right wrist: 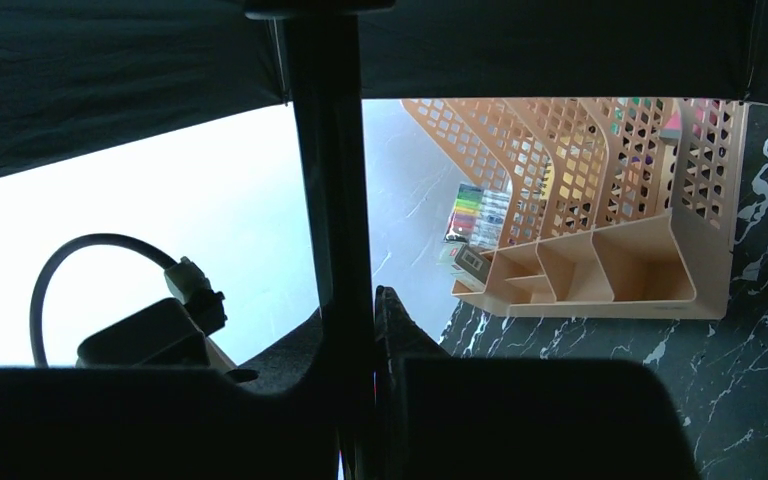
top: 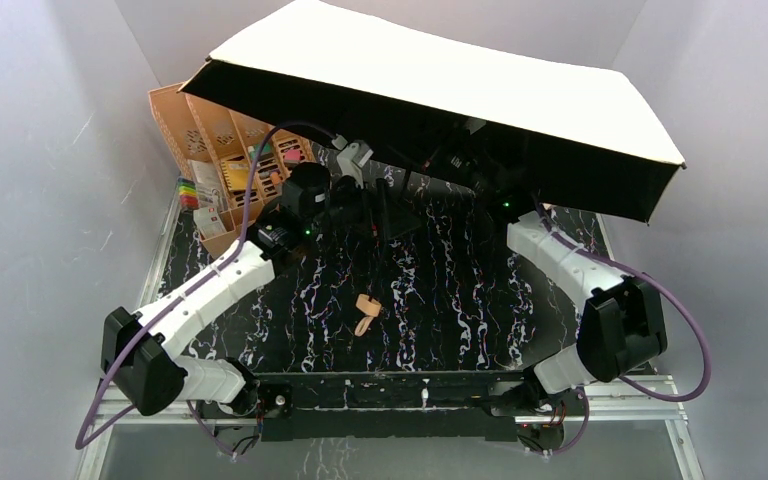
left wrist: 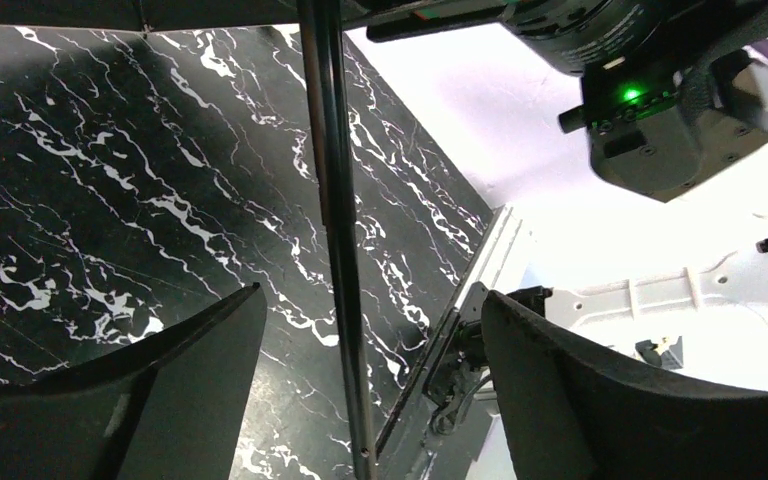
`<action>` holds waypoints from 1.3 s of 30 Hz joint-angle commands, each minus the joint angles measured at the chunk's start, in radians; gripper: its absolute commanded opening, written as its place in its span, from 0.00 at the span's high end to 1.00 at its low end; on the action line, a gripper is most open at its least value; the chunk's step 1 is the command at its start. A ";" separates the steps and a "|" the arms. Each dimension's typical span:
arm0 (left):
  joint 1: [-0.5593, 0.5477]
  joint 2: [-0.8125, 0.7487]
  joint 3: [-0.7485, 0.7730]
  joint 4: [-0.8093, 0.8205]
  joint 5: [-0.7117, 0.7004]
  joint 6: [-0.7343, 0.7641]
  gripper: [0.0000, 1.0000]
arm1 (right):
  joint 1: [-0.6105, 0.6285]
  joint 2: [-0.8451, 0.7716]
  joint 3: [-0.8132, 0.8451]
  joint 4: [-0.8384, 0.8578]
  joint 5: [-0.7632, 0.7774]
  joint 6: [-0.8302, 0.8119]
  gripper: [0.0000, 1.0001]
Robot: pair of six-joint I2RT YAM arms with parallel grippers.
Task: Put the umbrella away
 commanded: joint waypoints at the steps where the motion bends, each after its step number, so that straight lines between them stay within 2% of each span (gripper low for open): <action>1: -0.010 0.014 0.064 -0.002 -0.035 0.045 0.25 | 0.006 -0.063 0.100 -0.079 0.030 0.035 1.00; 14: -0.010 0.140 0.241 -0.166 -0.137 0.155 0.38 | 0.035 -0.093 0.216 -0.400 0.159 -0.104 1.00; 20: -0.012 0.173 0.274 -0.176 -0.149 0.163 0.40 | 0.060 -0.096 0.256 -0.471 0.225 -0.168 1.00; 24: -0.012 0.190 0.291 -0.176 -0.154 0.159 0.47 | 0.069 -0.098 0.266 -0.491 0.247 -0.189 1.00; 28: -0.012 0.201 0.303 -0.170 -0.157 0.153 0.62 | 0.073 -0.090 0.271 -0.515 0.250 -0.205 1.00; 31: -0.012 0.200 0.302 -0.165 -0.163 0.143 0.80 | 0.073 -0.089 0.268 -0.523 0.250 -0.217 1.00; 33: -0.012 0.199 0.300 -0.162 -0.162 0.133 0.95 | 0.073 -0.092 0.259 -0.518 0.251 -0.227 1.00; 34: -0.011 0.197 0.298 -0.159 -0.165 0.123 1.00 | 0.073 -0.097 0.246 -0.500 0.242 -0.230 0.98; 36: -0.010 0.194 0.292 -0.150 -0.167 0.107 1.00 | 0.070 -0.107 0.227 -0.473 0.239 -0.246 0.90; 39: -0.010 0.187 0.282 -0.134 -0.179 0.070 1.00 | 0.070 -0.121 0.217 -0.462 0.239 -0.292 0.71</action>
